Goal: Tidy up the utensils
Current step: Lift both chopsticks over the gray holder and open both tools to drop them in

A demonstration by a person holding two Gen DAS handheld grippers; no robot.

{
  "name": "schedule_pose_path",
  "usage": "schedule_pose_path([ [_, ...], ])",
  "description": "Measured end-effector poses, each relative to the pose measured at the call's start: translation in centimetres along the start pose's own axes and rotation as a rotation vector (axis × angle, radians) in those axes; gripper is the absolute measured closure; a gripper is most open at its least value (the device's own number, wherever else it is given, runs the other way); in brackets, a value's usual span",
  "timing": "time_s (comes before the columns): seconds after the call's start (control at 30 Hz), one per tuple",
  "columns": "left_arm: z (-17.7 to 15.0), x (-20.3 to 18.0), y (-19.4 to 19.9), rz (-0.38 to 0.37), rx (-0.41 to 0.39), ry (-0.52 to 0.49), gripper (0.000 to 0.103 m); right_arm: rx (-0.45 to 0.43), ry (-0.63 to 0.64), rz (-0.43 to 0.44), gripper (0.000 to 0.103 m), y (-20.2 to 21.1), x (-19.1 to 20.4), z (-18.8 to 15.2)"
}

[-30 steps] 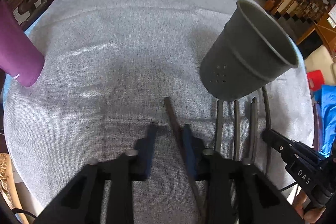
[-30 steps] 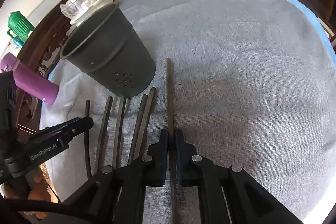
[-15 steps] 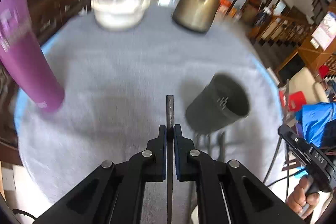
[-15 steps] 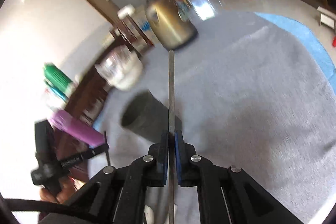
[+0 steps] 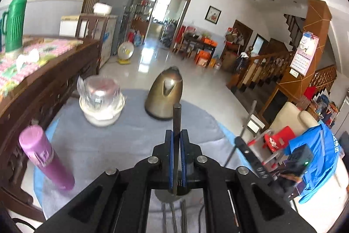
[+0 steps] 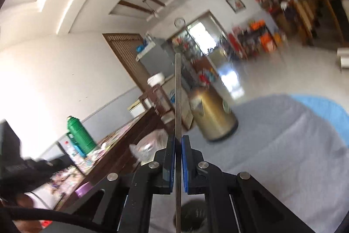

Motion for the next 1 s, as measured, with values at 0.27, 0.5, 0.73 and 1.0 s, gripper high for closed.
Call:
schedule_pose_path([
  [0.27,0.8,-1.3,-1.0,0.019,-0.068,-0.024,0.097,-0.114,0.156,-0.130,0.097,-4.0,2.7,-3.0],
  [0.5,-1.8,-0.4,-4.6,0.071,-0.029,-0.024,0.096,-0.059,0.227,-0.178,0.097,-6.1,2.8,-6.7],
  [0.73,-4.8,2.6,-6.3,0.083,0.114,0.066,0.096,0.039,0.240,-0.140,0.095,-4.4,1.6,-7.9],
  [1.0,-8.5,3.6,-1.0,0.133,0.060,0.064,0.061,0.135,0.185,-0.089,0.078,1.9,-1.2,-8.1],
])
Point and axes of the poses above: each gripper's, at about its wrist camera, not at the fingertips, and y roughly against the way its jaws point, x to its left, z to its top, the point moved 1 cm from there along -y, roughly the way its jaws point, and after that the axes turned 8 degrees about -z, right-handed, at the moved point
